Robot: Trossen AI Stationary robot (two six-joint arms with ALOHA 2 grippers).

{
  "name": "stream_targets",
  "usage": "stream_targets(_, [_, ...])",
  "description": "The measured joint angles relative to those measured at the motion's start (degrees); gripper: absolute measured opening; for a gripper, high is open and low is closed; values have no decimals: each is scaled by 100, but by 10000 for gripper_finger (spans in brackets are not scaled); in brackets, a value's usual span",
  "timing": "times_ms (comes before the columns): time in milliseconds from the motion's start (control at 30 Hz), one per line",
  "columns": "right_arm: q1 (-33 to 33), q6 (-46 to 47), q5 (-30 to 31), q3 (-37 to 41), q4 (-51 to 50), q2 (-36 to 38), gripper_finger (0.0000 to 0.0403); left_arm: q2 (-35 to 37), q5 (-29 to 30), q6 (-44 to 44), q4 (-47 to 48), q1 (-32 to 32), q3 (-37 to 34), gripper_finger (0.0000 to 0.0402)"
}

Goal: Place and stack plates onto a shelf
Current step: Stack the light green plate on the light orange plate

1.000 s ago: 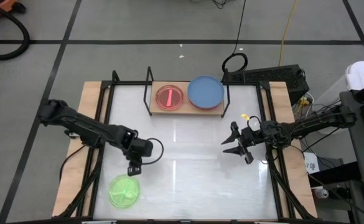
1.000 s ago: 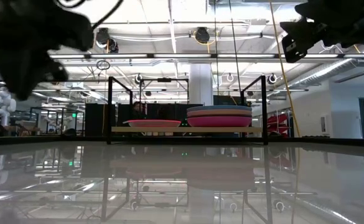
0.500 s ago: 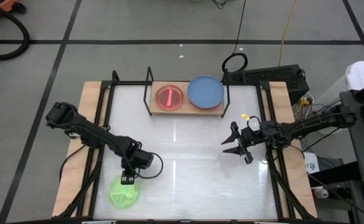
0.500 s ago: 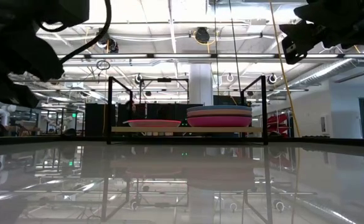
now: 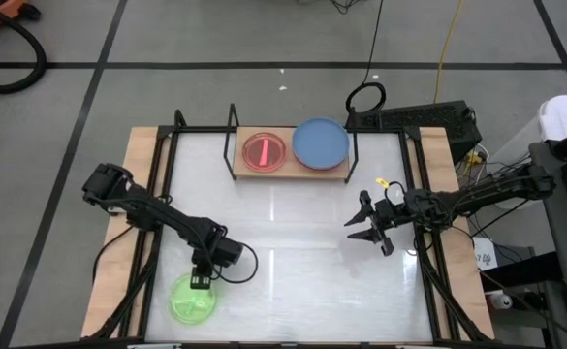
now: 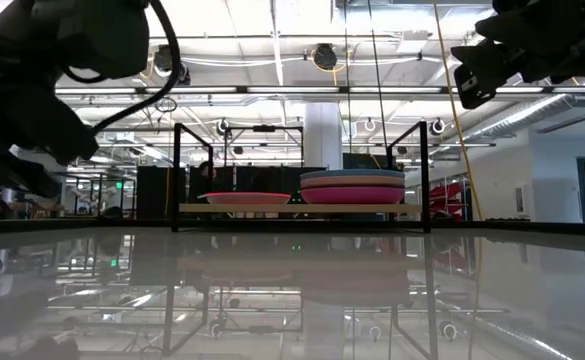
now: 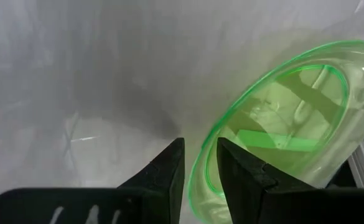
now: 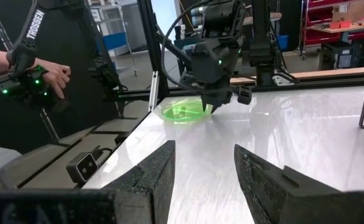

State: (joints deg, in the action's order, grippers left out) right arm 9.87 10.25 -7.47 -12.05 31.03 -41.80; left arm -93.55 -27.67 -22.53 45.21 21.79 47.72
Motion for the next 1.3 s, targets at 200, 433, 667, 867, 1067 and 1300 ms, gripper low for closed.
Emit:
stream_targets(200, [0, 1, -1, 1, -5, 0, 146, -274, -196, 108, -165, -7, 15, 98])
stream_targets(433, [0, 1, -1, 2, -42, 2, 146, -276, -206, -149, -252, -109, 2, 55])
stream_targets(667, [0, 1, 13, 2, -41, 2, 146, -278, -283, -151, -393, -240, 2, 6])
stream_targets(867, [0, -33, 28, 4, -37, 2, 146, -246, -343, -160, -466, -506, 141, 3])
stream_targets(1067, [-2, -90, 343, 7, 50, -2, 146, -106, 484, 218, -1044, -964, 595, 2])
stream_targets(1300, [-2, -223, 335, 7, 98, -4, 146, -97, 1917, 656, -837, -1762, 1770, 2])
